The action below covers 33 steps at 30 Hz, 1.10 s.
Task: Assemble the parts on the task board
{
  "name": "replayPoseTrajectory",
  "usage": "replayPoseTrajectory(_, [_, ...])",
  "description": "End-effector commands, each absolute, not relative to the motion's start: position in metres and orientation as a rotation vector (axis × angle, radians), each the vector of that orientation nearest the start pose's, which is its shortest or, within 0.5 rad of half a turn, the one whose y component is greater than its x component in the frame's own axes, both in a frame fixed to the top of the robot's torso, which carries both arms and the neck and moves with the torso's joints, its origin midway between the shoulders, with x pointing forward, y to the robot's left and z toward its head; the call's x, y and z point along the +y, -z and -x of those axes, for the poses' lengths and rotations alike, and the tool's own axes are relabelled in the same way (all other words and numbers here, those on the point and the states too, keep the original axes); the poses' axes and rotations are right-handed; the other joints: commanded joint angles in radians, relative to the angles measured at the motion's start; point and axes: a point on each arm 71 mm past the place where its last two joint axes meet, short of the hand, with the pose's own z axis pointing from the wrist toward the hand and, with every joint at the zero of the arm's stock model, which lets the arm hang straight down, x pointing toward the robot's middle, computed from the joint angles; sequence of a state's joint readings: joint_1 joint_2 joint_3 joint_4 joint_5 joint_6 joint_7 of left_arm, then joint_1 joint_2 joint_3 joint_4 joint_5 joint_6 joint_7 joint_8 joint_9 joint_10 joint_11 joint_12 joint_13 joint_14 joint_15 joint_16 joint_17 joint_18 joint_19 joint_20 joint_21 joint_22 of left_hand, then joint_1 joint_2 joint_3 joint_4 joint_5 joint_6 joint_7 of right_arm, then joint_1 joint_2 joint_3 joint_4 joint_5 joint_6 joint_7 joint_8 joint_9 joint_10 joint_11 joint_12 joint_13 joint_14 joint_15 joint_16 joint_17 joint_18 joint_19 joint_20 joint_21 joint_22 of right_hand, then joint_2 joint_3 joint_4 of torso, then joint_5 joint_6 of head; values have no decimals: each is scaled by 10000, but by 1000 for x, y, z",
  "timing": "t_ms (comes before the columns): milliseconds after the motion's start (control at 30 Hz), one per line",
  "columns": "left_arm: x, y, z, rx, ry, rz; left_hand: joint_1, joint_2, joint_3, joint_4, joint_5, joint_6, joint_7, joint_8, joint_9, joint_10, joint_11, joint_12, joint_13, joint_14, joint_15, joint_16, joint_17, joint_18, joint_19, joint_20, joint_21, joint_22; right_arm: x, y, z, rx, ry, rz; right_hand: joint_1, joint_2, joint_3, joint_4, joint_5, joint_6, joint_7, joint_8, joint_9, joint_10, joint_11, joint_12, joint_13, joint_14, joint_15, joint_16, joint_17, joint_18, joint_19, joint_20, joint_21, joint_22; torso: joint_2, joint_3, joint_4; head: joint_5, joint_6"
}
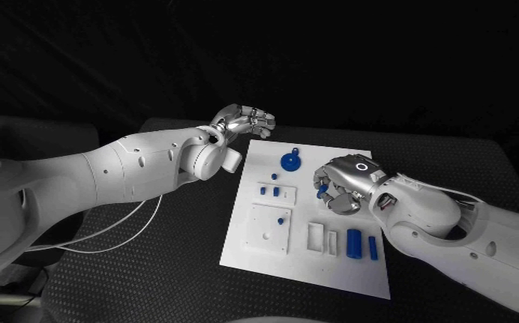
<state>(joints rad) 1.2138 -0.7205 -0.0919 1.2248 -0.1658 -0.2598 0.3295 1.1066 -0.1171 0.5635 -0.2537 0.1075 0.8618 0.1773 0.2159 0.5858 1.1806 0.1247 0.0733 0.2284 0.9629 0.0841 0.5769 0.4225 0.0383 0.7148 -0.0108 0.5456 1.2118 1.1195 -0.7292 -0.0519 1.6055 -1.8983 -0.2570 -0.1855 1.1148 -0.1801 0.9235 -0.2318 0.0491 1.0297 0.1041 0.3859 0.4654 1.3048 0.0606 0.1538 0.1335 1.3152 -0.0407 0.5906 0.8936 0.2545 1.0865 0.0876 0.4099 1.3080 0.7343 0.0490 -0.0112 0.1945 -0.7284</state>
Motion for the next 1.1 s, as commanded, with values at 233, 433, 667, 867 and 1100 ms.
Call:
replayPoseTrajectory(233, [229, 207, -538, 15062, 13474, 9772, -61, 14, 7, 61, 11, -61, 5, 44, -10, -61, 5, -6, -16, 17, 70, -40, 26, 43, -2, 19, -40, 15, -59, 216, -416, 15277, -7654, 6328, -5, 37, 82, 16, -5, 76, -5, 42, 122, 91, -2, 10, 30, 18, -68, 82, 26, 73, 62, -7, 76, 163, 1, 2, 4, 134, -16])
replayPoseTrajectory(433, [225, 207, -538, 15073, 13552, 9751, -57, 16, 8, 61, 11, -59, 4, 47, -10, -56, 3, -2, -17, 21, 69, -45, 36, 44, 0, 19, -43, 18, -31, 234, -399, 15541, -8277, 6610, 3, 43, 93, 5, -5, 74, -5, 38, 123, 89, -2, 1, 32, 9, -69, 86, 32, 73, 61, -11, 80, 166, 6, -5, 18, 188, -13])
replayPoseTrajectory(667, [222, 207, -538, 15088, 13589, 9738, -56, 16, 8, 60, 10, -58, 3, 49, -10, -54, 3, -1, -17, 22, 69, -47, 39, 44, 1, 19, -44, 19, -15, 247, -389, 15724, -8613, 6780, 3, 48, 96, 3, -5, 71, -4, 36, 123, 87, -2, -3, 33, 6, -69, 87, 34, 73, 60, -11, 81, 168, 8, -9, 21, 306, -66])
replayPoseTrajectory(867, [220, 207, -538, 15112, 13637, 9729, -54, 16, 8, 60, 10, -57, 2, 51, -10, -52, 2, 1, -17, 23, 69, -52, 46, 44, 1, 19, -48, 21, -12, 260, -386, 15903, -8495, 7031, 6, 72, 104, -13, -3, 64, -1, 29, 124, 83, -2, -14, 36, -1, -71, 92, 40, 73, 63, -15, 89, 172, 7, -5, 12, 413, -153])
replayPoseTrajectory(1100, [216, 207, -539, 15143, 13707, 9728, -53, 15, 7, 61, 10, -57, 2, 53, -11, -51, 1, 2, -19, 23, 70, -57, 53, 43, 2, 20, -51, 23, -11, 274, -384, 16073, -8373, 7237, 9, 79, 107, -26, -3, 63, -1, 26, 125, 82, -2, -19, 38, -5, -72, 95, 44, 73, 62, -16, 92, 175, 13, 1, 3, 499, -212])
